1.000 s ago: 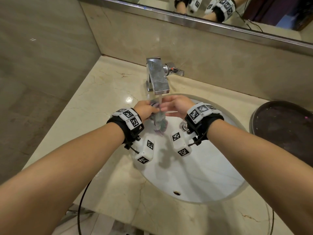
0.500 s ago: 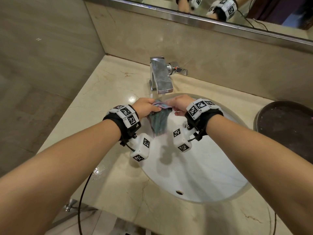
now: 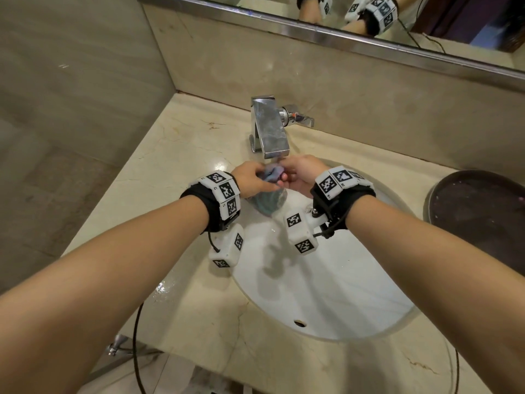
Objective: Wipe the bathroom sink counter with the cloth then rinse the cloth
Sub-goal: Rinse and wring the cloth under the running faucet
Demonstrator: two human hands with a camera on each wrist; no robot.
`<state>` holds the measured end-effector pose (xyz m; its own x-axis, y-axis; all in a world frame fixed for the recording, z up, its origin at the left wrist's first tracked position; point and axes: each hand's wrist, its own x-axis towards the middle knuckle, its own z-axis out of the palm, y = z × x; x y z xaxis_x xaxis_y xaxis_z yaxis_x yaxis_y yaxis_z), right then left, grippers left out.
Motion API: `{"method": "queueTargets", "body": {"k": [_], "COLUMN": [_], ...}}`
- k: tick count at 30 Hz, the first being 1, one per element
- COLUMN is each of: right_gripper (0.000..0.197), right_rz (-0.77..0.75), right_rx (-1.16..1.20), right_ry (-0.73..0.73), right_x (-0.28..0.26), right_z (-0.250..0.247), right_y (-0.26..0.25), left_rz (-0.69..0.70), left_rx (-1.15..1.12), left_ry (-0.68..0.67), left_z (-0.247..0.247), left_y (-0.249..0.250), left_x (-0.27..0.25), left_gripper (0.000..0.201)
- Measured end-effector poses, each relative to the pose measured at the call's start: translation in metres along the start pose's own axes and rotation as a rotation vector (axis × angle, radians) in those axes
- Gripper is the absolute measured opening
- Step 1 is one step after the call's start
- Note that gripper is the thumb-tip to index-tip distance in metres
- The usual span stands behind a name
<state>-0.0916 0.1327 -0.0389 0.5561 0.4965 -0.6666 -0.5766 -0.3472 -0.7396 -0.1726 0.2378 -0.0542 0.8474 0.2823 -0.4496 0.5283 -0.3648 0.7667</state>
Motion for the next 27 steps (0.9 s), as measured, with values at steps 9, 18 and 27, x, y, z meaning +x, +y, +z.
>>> {"method": "queueTargets", "body": {"k": [9, 18, 27], "right_gripper": [0.049, 0.031, 0.025], "right_rz": [-0.065, -0.068, -0.164], "right_rx": [-0.713, -0.794, -0.676], "right_ry": [-0.058, 0.081, -0.017], "right_x": [0.003, 0.009, 0.006], "right_z": [-0.023, -0.027, -0.028], "right_y": [0.021, 0.026, 0.012], "left_rz": [-0.011, -0.044, -0.059], "left_rx": [-0.194, -0.246, 0.103], "left_ry": [0.010, 0.080, 0.054], "left_z": [0.005, -0.001, 0.010], "left_y": [0.010, -0.004, -0.017], "left_x": [-0.006, -0.004, 0.003], "left_gripper": [0.023, 0.007, 0.045]}}
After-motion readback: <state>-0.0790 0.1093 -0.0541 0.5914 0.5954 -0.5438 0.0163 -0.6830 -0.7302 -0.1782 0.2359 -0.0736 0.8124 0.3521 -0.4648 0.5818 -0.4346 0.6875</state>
